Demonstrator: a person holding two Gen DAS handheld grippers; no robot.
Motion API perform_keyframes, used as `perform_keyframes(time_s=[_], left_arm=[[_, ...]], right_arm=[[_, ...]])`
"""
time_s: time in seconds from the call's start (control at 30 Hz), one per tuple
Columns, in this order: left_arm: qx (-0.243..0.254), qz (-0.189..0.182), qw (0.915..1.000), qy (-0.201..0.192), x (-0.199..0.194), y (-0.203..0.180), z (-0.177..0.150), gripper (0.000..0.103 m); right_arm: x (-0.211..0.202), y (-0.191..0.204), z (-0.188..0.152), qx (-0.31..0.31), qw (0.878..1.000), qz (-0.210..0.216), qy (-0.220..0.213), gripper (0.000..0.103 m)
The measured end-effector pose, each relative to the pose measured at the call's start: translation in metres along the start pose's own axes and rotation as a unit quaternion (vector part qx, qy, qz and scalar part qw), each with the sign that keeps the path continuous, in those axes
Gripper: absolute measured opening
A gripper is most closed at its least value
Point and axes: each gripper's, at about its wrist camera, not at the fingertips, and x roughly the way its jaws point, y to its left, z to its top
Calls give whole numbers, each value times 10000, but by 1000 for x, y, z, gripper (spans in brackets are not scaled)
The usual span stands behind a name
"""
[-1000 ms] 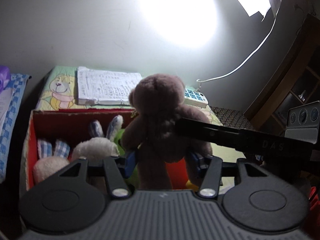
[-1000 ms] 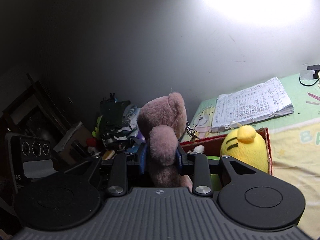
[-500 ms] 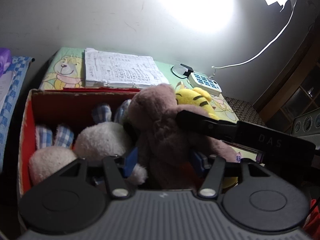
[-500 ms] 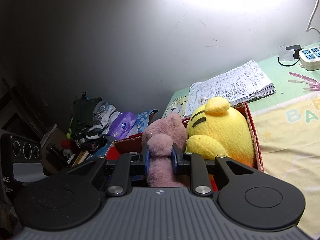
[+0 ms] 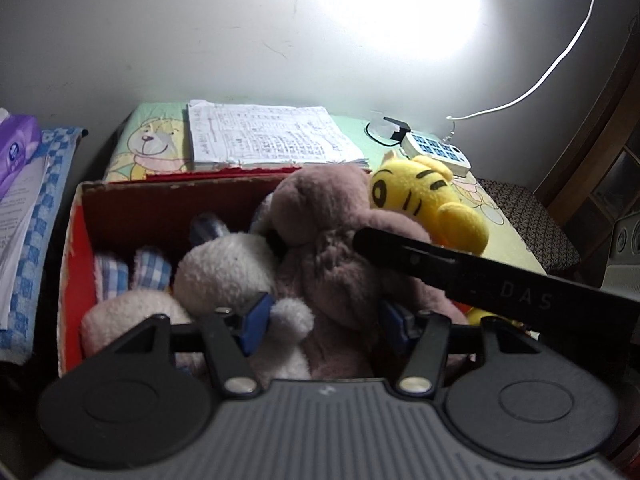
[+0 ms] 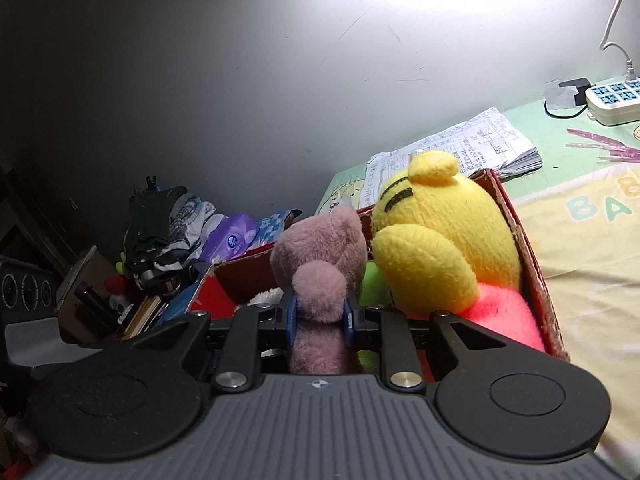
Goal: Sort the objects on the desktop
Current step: 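Carry the pink teddy over the red box and lower it in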
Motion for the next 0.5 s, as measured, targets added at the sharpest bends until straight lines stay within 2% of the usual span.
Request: perform_keyframes(time_s=[0.1,0.3,0.5], left_arm=[[7,-26,10000,81,-1,3,-3,63],[411,150,9990,50,-7,-9,-14,70],[327,118,9994,51,-6,-4,-11,74]], right_arm=[[5,-2,-3,-25,10000,5,-55,22],[3,1,-10,-41,9997,169,187,24],[-19,4,-3,-116,9998,52,160,29]])
